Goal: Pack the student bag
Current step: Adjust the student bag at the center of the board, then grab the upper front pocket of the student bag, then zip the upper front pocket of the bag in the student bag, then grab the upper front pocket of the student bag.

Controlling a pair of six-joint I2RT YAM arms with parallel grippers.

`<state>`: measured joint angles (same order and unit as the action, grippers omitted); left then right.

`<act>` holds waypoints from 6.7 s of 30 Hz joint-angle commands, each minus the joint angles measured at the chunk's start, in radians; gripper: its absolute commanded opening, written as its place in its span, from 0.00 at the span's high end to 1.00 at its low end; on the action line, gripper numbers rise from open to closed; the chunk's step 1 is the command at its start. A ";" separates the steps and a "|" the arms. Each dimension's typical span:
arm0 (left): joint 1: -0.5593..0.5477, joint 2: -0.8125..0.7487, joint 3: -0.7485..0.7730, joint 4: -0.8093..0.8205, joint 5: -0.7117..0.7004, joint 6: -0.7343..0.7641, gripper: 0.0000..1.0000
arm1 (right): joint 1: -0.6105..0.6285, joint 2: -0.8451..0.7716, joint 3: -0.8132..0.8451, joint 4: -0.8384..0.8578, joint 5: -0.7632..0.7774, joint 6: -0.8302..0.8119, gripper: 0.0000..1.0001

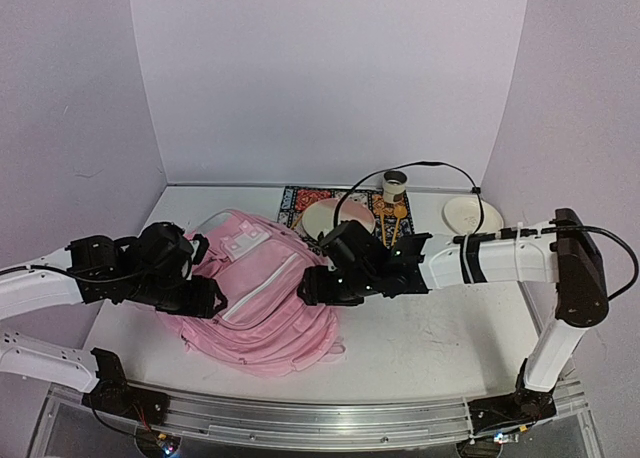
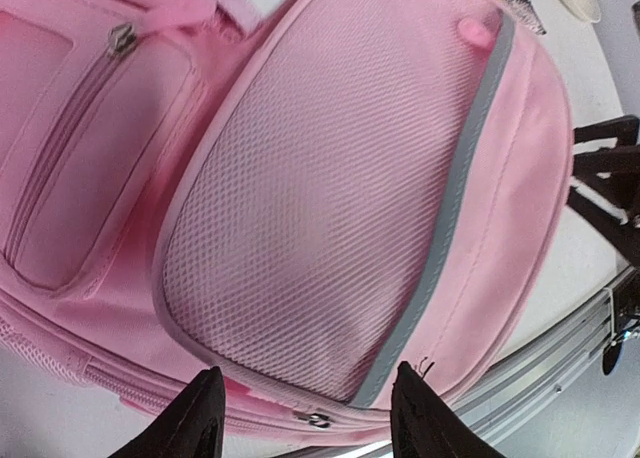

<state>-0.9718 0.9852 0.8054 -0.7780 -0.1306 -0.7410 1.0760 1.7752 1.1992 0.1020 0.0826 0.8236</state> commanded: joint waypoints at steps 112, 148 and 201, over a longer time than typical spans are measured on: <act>-0.152 0.203 -0.108 0.301 0.067 -0.253 0.92 | -0.138 0.034 -0.142 0.256 -0.107 0.061 0.49; -0.342 0.402 0.125 0.367 -0.014 -0.304 0.88 | 0.042 -0.028 -0.248 0.426 0.032 -0.059 0.62; -0.201 0.094 -0.061 0.011 -0.335 -0.416 0.41 | 0.131 -0.059 -0.457 0.755 -0.223 -0.578 0.93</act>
<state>-1.1977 1.0695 0.7717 -0.7245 -0.4056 -1.1366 1.2009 1.7690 0.7733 0.8695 -0.1984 0.2666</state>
